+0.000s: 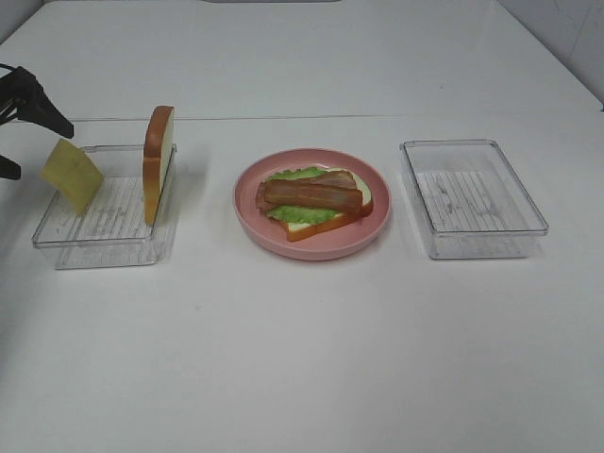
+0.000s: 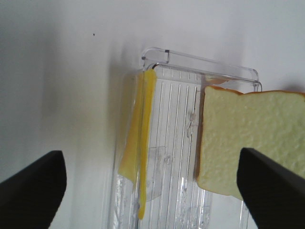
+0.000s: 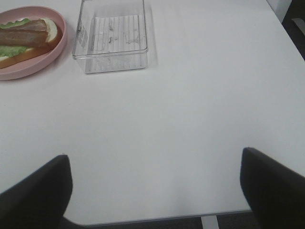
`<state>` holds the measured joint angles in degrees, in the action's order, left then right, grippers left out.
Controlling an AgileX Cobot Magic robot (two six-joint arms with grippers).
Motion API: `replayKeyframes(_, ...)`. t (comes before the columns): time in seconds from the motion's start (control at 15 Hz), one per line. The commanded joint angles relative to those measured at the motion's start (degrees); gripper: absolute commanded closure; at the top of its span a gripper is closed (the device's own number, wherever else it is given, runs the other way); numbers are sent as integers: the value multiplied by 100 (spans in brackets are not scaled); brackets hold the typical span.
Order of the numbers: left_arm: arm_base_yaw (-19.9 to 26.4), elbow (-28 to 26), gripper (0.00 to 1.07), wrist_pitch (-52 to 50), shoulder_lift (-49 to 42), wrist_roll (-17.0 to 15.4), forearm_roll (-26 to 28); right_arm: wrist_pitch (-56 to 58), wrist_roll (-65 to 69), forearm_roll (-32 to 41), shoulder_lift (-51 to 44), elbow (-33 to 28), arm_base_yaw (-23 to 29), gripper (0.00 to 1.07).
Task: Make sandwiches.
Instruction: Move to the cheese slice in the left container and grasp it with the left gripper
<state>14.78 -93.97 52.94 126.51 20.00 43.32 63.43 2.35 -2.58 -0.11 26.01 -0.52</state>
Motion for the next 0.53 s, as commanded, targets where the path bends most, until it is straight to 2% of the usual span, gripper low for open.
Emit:
replayKeyframes(0.07,-92,-138,19,138,115,-138,52,-52,-40,29,-195,-23,-34,16)
replayKeyframes(0.2,-155,-166,24,74,120,-315,57,-52,-40,29,-195,-23,-34,16)
replayKeyframes(0.27,-183,-166,37,52,120,-458,0,-52,-40,29,-195,-23,-34,16)
replayKeyframes(0.4,-206,-166,48,46,120,-556,-80,-52,-40,29,-195,-23,-34,16)
replayKeyframes(0.53,-206,-166,66,29,120,-676,-223,-52,-40,29,-195,-23,-34,16)
